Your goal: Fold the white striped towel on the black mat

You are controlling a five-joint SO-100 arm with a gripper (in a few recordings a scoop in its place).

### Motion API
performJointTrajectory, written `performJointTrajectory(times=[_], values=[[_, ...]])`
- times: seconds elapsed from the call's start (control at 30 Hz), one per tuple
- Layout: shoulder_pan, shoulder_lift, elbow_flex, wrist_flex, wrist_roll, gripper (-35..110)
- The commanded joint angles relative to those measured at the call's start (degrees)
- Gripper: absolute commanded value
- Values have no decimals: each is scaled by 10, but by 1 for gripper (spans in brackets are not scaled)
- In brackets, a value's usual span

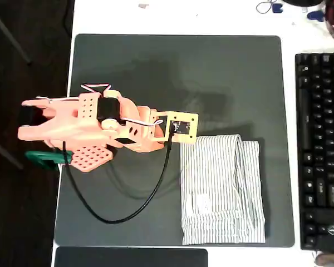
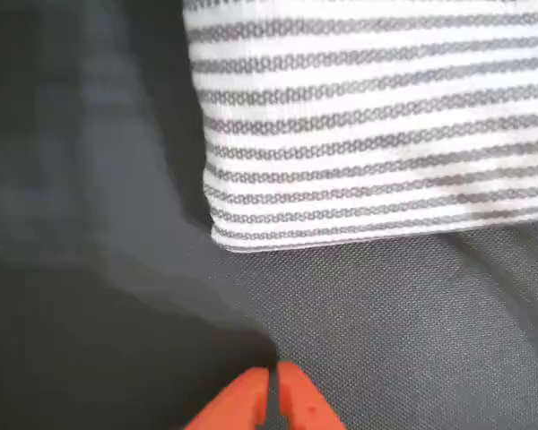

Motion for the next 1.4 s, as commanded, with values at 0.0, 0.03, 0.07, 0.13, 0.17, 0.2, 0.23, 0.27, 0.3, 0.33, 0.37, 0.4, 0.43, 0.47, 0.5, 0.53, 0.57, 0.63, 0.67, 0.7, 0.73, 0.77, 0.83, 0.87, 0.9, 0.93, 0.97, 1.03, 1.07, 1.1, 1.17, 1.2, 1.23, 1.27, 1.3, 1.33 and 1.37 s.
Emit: performJointTrajectory(times=[0.0, 0.03, 0.07, 0.13, 0.17, 0.2, 0.23, 0.27, 0.3, 0.33, 0.37, 0.4, 0.43, 0.47, 0.5, 0.53, 0.57, 0.63, 0.67, 0.7, 0.73, 0.77, 0.83, 0.87, 0.9, 0.93, 0.97, 1.03, 1.07, 1.1, 1.17, 1.2, 1.23, 1.27, 1.3, 1.33, 1.37], values=[[-1, 4, 10, 2, 7, 0], [-1, 4, 10, 2, 7, 0], [-1, 4, 10, 2, 7, 0], [-1, 4, 10, 2, 7, 0], [-1, 4, 10, 2, 7, 0], [-1, 4, 10, 2, 7, 0], [-1, 4, 10, 2, 7, 0], [-1, 4, 10, 2, 7, 0], [-1, 4, 10, 2, 7, 0], [-1, 4, 10, 2, 7, 0], [-1, 4, 10, 2, 7, 0], [-1, 4, 10, 2, 7, 0], [-1, 4, 10, 2, 7, 0], [-1, 4, 10, 2, 7, 0], [-1, 4, 10, 2, 7, 0], [-1, 4, 10, 2, 7, 0], [-1, 4, 10, 2, 7, 0], [-1, 4, 10, 2, 7, 0], [-1, 4, 10, 2, 7, 0], [-1, 4, 10, 2, 7, 0], [-1, 4, 10, 2, 7, 0], [-1, 4, 10, 2, 7, 0], [-1, 4, 10, 2, 7, 0], [-1, 4, 10, 2, 7, 0], [-1, 4, 10, 2, 7, 0], [-1, 4, 10, 2, 7, 0], [-1, 4, 10, 2, 7, 0], [-1, 4, 10, 2, 7, 0], [-1, 4, 10, 2, 7, 0], [-1, 4, 10, 2, 7, 0], [4, 4, 10, 1, 6, 0], [16, 4, 10, 1, 5, 0], [28, 4, 10, 1, 9, 0], [32, 4, 10, 1, 10, 0], [29, 4, 10, 1, 7, 0], [25, 4, 10, 1, 4, 1], [14, 4, 10, 1, 5, 1]])
